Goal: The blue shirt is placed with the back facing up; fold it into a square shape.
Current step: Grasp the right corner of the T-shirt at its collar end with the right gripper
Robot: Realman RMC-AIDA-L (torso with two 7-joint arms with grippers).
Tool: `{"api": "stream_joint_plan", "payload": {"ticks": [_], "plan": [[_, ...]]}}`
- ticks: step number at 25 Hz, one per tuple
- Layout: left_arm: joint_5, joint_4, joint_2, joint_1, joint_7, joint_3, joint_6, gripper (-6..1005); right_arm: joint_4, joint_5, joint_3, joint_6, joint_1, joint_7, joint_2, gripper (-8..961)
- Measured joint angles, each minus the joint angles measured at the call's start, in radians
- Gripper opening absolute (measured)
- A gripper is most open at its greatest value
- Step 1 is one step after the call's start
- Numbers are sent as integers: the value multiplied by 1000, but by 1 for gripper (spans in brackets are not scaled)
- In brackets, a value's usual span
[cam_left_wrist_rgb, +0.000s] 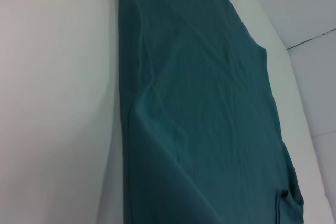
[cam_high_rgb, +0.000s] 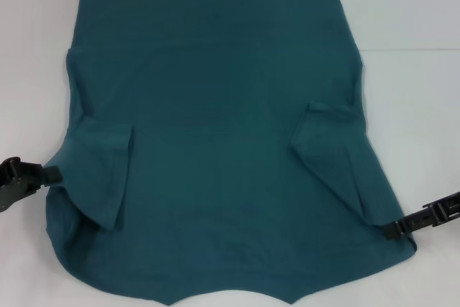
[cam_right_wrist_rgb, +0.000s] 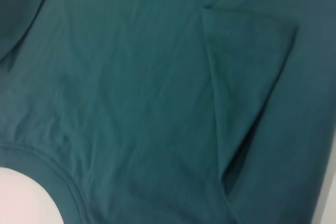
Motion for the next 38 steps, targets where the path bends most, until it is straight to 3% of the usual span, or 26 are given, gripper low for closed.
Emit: {"api": "stream_joint_plan", "payload": {"ticks": [17, 31, 38], "plan": [[-2, 0, -2, 0, -1, 0, -2, 3, 5, 0, -56, 22, 5, 1, 16, 881], [-2, 0, -2, 0, -3, -9, -1, 3, 6, 8, -57, 2, 48, -6, 52, 881], [-10, 0, 0, -1, -3, -11, 2, 3, 4, 0, -59, -1, 51, 16, 52, 880]]}}
